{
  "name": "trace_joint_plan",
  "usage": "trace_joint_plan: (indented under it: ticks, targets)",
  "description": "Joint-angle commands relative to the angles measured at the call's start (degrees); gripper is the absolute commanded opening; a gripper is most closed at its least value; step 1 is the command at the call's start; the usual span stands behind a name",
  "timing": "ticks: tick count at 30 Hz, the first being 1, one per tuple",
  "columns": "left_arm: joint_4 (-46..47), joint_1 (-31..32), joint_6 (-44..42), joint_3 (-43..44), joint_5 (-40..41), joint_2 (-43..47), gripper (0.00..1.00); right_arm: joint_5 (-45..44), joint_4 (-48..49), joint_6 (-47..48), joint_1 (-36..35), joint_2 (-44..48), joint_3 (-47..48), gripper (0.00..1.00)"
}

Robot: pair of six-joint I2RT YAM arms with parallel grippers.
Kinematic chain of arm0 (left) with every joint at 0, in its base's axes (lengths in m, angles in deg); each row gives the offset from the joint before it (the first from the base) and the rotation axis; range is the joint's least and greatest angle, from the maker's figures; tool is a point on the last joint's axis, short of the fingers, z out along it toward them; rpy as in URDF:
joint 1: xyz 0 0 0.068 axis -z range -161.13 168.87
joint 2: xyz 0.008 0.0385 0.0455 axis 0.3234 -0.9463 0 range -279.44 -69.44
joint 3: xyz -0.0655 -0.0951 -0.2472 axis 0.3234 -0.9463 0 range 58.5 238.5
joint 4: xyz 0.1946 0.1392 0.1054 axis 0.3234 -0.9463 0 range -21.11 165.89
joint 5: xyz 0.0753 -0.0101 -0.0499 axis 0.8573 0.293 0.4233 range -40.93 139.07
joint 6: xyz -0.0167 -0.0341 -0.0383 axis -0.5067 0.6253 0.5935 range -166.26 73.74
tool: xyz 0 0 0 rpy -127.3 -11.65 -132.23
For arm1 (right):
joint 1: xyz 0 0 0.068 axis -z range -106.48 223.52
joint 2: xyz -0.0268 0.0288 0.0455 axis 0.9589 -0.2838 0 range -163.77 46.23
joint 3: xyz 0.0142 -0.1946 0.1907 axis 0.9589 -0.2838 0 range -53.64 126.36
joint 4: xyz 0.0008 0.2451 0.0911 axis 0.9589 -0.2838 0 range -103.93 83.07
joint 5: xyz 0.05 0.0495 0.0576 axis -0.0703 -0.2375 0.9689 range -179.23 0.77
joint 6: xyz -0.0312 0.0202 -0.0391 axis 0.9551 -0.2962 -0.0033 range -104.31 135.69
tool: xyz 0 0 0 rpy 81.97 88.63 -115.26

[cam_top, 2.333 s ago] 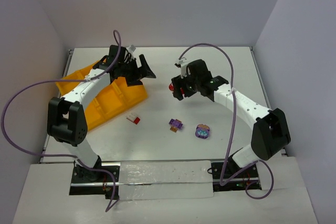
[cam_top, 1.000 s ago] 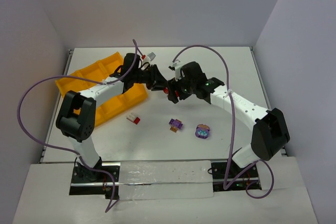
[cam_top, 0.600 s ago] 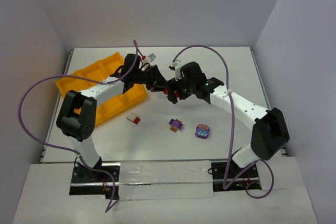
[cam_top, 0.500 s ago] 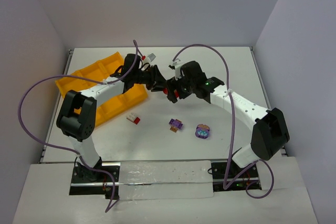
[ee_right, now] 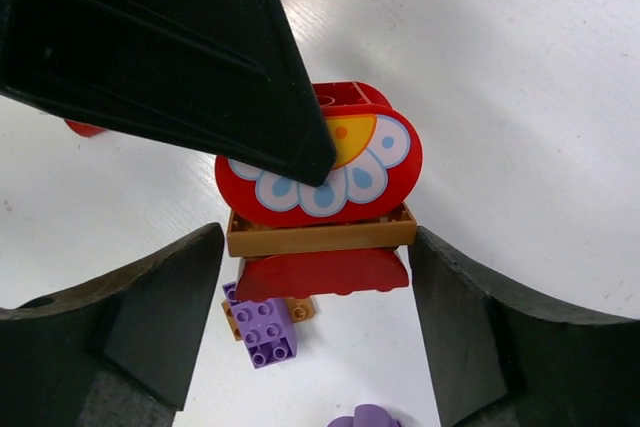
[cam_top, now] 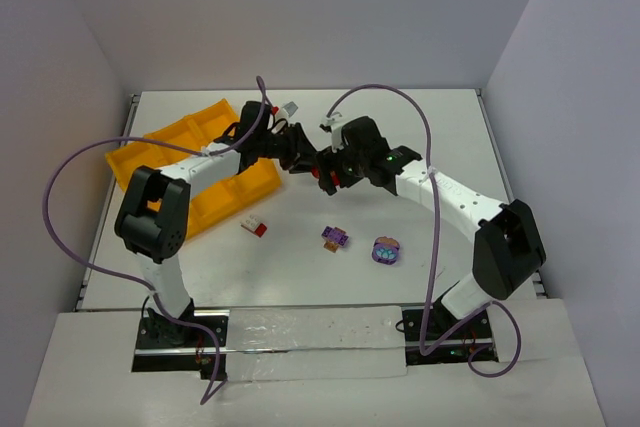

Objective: Sort the legos into containers by color

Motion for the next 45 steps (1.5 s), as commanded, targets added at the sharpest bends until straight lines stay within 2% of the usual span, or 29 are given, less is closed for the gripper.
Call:
trace_joint_plan:
  ticks: [1,8,12,15,18,22,27,30,35,37,45]
  targets:
    - [-0.6,-0.2,-1.1,4.4,1.5,-1.0,0.00,0.1,2.5,-0.6,-0.4,1.8,1.1,0.84]
    - [-3.0,-0.2,-2.2,7.0,2.7,-3.9,0.00,-5.6,-1.9,0.9,-0.4,4.0,7.4,0.89]
    - [-3.2,-1.2,-1.9,6.6,3.5,-3.7,0.00,-8.7,0.9,-0.4,1.0,9.1,4.7,0.90]
    - [-2.7,-1.9,-1.6,6.0,3.6,-3.5,0.00,-10.5,4.2,-4.8,2.5,13.5,0.5,0.93]
    - [-3.7,-2.4,-1.9,6.2,4.2,-3.6,0.00,-7.9,4.3,-8.8,5.9,15.1,-2.2,0.93]
    - [-6.8,-3.3,-3.8,6.9,6.3,-2.4,0.00,-8.1,4.5,-11.7,7.1,16.3,-4.9,0.92]
    - [-18.6,-6.7,-9.6,10.3,15.3,0.9,0.00,-11.1,4.4,-12.1,7.9,18.9,-7.7,0.93]
    - [-26.3,-9.7,-12.3,11.4,25.8,4.4,0.00,-11.6,4.4,-12.0,8.1,19.6,-8.4,0.93]
    - [-32.2,-11.2,-15.8,12.6,43.4,9.2,0.00,-9.9,4.8,-12.4,8.1,19.1,-8.6,0.93]
    - [-33.8,-11.4,-16.4,13.2,47.5,9.4,0.00,-9.1,5.1,-12.3,8.1,18.6,-8.4,0.93]
    - [-33.8,-11.5,-17.0,13.0,50.3,7.7,0.02,-7.0,4.8,-12.2,8.1,17.9,-7.9,0.93]
